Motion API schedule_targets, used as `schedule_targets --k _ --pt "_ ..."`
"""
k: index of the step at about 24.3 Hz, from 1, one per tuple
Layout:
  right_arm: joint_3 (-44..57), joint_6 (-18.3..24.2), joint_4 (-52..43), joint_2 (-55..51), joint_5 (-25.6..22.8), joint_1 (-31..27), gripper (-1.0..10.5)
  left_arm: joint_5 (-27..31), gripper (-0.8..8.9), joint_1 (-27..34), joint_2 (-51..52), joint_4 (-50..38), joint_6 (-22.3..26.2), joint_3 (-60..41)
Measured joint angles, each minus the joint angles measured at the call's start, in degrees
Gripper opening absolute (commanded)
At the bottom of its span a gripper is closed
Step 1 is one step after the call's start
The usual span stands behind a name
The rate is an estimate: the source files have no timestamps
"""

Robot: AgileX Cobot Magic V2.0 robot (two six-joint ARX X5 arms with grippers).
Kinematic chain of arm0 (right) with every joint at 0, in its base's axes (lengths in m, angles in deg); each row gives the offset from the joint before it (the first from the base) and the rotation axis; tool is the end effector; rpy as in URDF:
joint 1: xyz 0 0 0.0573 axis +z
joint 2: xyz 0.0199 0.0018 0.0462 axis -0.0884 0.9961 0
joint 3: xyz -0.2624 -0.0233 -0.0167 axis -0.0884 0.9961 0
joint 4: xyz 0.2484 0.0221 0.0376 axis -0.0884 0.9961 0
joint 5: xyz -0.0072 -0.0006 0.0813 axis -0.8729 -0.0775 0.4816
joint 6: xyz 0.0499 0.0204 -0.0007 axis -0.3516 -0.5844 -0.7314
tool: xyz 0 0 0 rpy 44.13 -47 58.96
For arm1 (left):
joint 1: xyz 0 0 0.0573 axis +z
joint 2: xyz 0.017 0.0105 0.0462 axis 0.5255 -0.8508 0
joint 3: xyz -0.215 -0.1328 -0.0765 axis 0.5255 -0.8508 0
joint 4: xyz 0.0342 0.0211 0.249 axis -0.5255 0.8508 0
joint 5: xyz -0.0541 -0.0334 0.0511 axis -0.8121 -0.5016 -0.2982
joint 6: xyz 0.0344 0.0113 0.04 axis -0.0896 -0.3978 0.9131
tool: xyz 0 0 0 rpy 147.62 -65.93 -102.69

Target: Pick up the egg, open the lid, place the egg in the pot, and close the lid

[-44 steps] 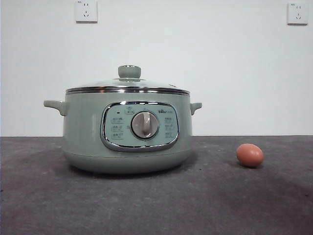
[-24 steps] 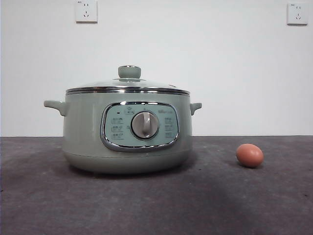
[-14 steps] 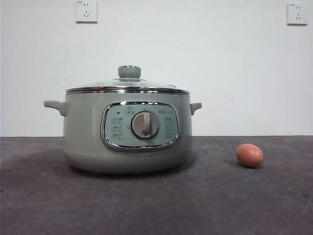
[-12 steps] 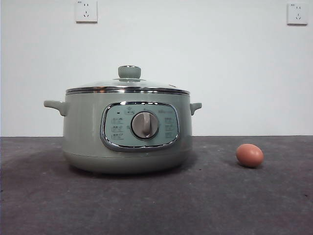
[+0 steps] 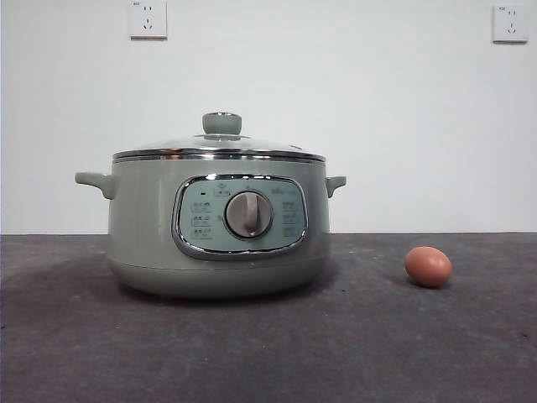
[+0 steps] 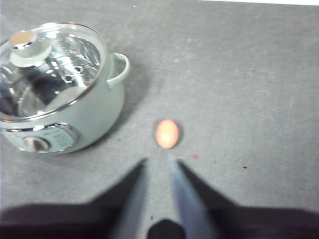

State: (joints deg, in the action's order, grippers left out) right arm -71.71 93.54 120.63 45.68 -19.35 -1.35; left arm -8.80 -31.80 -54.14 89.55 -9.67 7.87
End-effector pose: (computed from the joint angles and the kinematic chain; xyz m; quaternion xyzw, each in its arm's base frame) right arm 0.1109 0.0143 0.3708 -0.0099 0.2803 0.1589 0.9466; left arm 0.1000 -0.0128 0.3618 -0.0467 0.2379 -0.2187 0.9452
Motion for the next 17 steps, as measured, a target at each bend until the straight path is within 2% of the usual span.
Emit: schedule_targets --k 1,2,3,11,17 --pt "-0.02 0.04 0.04 -0.02 0.61 0.00 4.6 0.00 6.28 0.00 0.02 0.00 0.00 0.00" --pt "-0.11 0.02 0.15 -0.04 0.81 0.00 5.4 0.00 6.30 0.00 0.00 -0.02 0.00 0.00" --pt "-0.11 0.02 0.17 -0.07 0.81 0.00 5.7 0.00 6.30 0.00 0.00 0.00 0.00 0.00" --pt "-0.11 0.00 0.13 0.90 0.92 0.00 5.7 0.02 6.29 -0.52 -4.07 -0.79 0.20 3.87" --pt "-0.11 0.00 -0.15 3.82 1.18 0.00 5.7 0.07 6.29 -8.04 -16.74 -4.94 0.17 11.04"
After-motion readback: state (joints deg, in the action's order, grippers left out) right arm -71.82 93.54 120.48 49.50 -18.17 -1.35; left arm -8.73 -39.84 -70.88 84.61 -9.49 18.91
